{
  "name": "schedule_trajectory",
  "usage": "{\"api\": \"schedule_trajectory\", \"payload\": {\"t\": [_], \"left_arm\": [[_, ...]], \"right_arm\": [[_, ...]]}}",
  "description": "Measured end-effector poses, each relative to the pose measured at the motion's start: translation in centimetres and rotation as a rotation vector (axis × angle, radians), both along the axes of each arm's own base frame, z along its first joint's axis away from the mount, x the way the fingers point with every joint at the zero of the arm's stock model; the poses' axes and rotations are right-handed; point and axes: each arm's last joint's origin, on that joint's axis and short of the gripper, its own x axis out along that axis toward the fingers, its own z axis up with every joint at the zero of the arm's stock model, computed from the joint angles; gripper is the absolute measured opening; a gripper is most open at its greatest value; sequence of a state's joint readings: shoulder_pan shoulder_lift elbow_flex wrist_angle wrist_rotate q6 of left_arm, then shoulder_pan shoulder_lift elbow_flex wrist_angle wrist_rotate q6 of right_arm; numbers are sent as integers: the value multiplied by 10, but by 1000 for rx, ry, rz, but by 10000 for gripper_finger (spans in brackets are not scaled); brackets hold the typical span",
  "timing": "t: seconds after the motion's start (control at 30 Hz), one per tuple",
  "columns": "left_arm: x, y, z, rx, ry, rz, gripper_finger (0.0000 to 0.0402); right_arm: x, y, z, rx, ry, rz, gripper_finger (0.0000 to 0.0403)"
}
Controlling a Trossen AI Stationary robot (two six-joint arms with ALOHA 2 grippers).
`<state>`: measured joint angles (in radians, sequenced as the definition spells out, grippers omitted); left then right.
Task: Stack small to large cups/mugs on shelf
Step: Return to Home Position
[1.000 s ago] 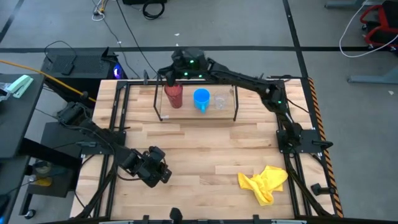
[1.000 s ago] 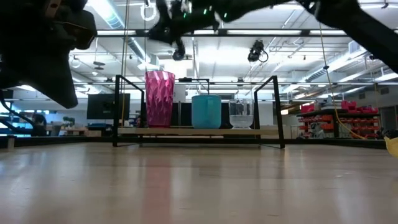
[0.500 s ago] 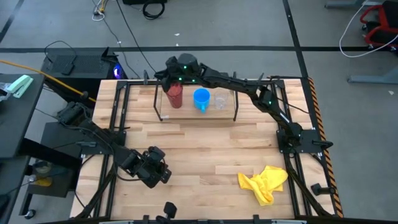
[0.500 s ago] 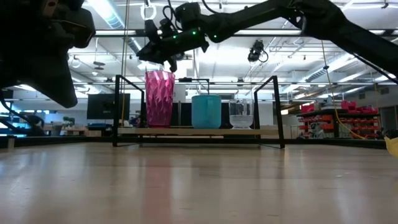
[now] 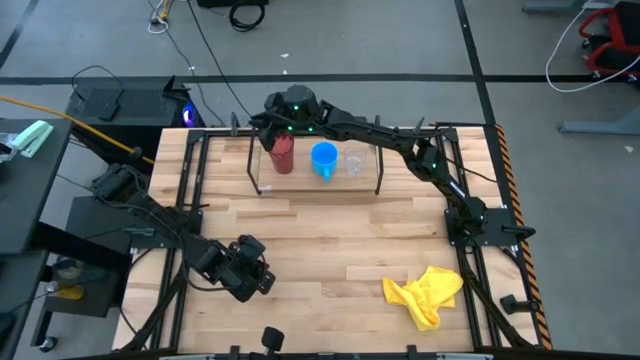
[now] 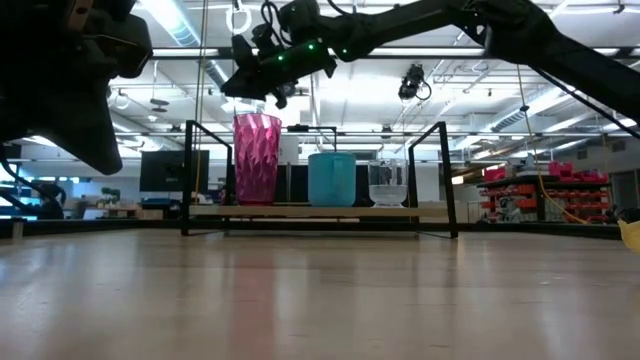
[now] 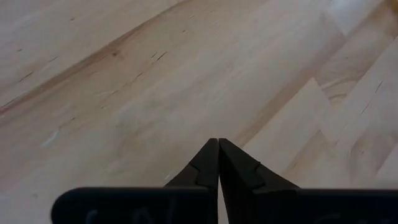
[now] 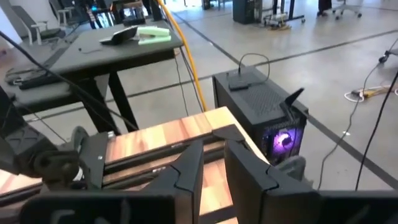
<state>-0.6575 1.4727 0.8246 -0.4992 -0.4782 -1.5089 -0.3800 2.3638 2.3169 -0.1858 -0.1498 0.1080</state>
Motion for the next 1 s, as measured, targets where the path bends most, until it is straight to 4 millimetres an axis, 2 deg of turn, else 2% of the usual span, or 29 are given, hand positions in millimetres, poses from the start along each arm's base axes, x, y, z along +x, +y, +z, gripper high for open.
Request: {"api": "schedule_trajectory", "payload": {"t": [0.17,0.27,0.4,0.53,0.67,0.8,0.9,1.0], "left_arm": [[0,0,0,0,0,0,26],[0,0,0,6,-3,1,24],[0,1,0,21,-12,9,15],[0,1,0,25,-14,11,11],[0,1,0,25,-14,10,14],[0,1,0,30,-13,3,23],[0,1,0,36,-16,4,26],[1,2,1,60,-33,13,24]], "right_arm": [[2,7,1,8,-3,11,73],[6,20,9,30,-28,35,73],[3,52,36,-2,-55,109,73],[-18,80,78,-82,-68,127,73],[-41,85,101,-72,-20,112,73],[-59,82,108,-24,66,71,73],[-70,84,101,26,210,67,73],[-79,98,97,62,324,88,73]]}}
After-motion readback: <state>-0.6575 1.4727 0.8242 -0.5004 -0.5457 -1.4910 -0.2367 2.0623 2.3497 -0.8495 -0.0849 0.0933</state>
